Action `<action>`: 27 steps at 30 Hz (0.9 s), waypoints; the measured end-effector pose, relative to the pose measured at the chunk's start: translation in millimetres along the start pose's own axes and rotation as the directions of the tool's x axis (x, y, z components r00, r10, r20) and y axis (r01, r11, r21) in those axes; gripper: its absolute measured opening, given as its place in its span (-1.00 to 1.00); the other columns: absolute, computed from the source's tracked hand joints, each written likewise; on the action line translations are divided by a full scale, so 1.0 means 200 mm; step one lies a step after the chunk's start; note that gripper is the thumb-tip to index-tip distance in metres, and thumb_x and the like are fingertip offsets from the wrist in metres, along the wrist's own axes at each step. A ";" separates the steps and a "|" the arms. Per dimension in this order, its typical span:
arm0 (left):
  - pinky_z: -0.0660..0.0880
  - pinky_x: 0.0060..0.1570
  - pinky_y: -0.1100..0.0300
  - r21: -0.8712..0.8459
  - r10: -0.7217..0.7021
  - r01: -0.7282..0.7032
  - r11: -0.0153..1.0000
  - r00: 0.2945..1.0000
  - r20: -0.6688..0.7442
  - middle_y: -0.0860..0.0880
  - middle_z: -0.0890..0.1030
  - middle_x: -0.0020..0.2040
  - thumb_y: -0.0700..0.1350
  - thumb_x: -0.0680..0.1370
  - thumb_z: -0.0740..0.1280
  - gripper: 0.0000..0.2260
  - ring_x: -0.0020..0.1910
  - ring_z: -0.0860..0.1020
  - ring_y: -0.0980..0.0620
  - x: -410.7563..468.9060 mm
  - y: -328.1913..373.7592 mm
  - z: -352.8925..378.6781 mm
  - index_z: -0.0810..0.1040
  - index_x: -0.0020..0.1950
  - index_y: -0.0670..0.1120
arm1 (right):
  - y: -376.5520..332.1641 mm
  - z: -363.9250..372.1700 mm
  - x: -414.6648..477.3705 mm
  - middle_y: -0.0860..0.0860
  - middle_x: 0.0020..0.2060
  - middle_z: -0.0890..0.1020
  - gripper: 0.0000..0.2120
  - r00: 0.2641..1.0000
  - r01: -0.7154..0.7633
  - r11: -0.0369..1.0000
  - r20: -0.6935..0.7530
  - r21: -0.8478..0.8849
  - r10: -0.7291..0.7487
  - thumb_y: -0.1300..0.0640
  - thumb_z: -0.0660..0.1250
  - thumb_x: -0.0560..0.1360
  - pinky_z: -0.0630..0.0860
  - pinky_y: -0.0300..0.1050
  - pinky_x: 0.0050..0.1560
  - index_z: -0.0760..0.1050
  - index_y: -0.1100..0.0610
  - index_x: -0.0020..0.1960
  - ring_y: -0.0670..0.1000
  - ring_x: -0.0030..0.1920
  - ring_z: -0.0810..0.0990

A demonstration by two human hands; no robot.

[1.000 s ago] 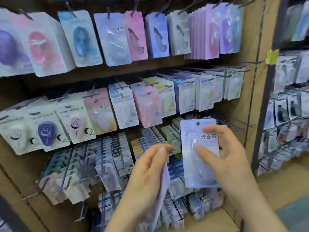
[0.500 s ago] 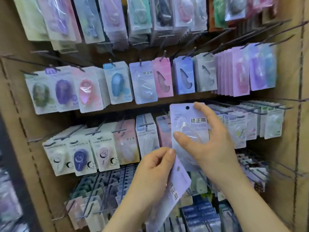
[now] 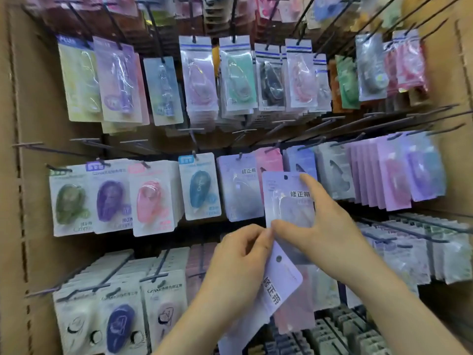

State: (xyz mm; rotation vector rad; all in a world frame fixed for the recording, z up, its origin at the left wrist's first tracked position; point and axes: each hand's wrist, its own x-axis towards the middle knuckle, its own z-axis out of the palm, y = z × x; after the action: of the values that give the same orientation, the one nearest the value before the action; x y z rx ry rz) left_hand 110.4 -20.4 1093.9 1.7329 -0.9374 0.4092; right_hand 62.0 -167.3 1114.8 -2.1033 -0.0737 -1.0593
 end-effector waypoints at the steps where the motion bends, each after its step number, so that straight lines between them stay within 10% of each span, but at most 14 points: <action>1: 0.25 -0.31 0.22 -0.008 -0.014 0.015 1.000 1.000 0.005 0.08 0.39 -0.40 0.01 0.64 0.21 -0.69 -0.37 0.32 0.12 0.02 -0.01 -0.02 0.51 -0.19 -0.16 | -0.01 0.01 0.02 -0.12 0.48 0.31 -0.10 1.000 0.005 0.999 0.009 -0.038 -0.005 -0.14 0.46 0.40 0.33 -0.17 0.18 -0.01 -0.18 0.57 -0.05 0.41 0.33; 5: 0.43 -0.24 0.23 -0.064 -0.031 0.033 0.997 0.999 0.022 -0.09 0.64 -0.27 0.01 0.63 0.26 -0.86 -0.32 0.53 0.09 0.09 -0.03 -0.11 0.58 -0.09 0.08 | -0.06 0.05 0.09 -0.24 -0.18 0.47 -0.19 0.999 0.052 0.983 -0.001 -0.178 -0.053 -0.24 0.42 0.33 0.29 -0.30 -0.31 0.12 -0.26 0.48 -0.23 -0.32 0.46; 8: 0.41 -0.36 0.38 -0.136 -0.022 0.027 0.990 0.999 0.043 0.08 0.62 -0.38 -0.04 0.62 0.27 -0.77 -0.40 0.54 0.12 0.12 -0.02 -0.16 0.53 0.02 0.35 | -0.09 0.09 0.17 -0.22 -0.37 0.30 -0.26 0.988 0.133 0.970 -0.053 -0.201 -0.146 -0.16 0.45 0.32 0.23 -0.32 -0.40 0.23 -0.22 0.44 -0.20 -0.44 0.32; 14: 0.21 -0.42 0.31 -0.102 0.002 -0.001 0.995 1.000 0.004 0.06 0.30 -0.46 -0.01 0.60 0.29 -0.51 -0.42 0.28 0.10 0.21 -0.07 -0.26 0.23 0.43 0.39 | -0.16 0.16 0.35 -0.05 0.35 0.45 -0.19 0.968 0.229 0.951 -0.054 -0.206 -0.245 -0.13 0.48 0.37 0.39 -0.14 0.23 0.21 -0.11 0.53 -0.03 0.32 0.41; 27: 0.25 -0.27 0.23 0.030 -0.003 0.001 1.000 0.998 0.057 0.11 0.30 -0.44 0.10 0.57 0.28 -0.39 -0.39 0.32 0.13 0.28 -0.14 -0.31 0.06 0.53 0.32 | -0.16 0.21 0.41 0.00 0.42 0.41 -0.21 0.984 0.176 0.951 0.042 -0.255 -0.171 -0.19 0.45 0.40 0.34 -0.14 0.27 0.25 -0.01 0.52 0.01 0.40 0.35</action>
State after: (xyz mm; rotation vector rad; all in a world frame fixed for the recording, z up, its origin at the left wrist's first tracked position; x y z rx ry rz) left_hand 178.2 18.5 1136.9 1.7805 -0.9748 0.3752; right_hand 131.1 -140.2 1176.6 -2.3767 -0.1390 -1.2069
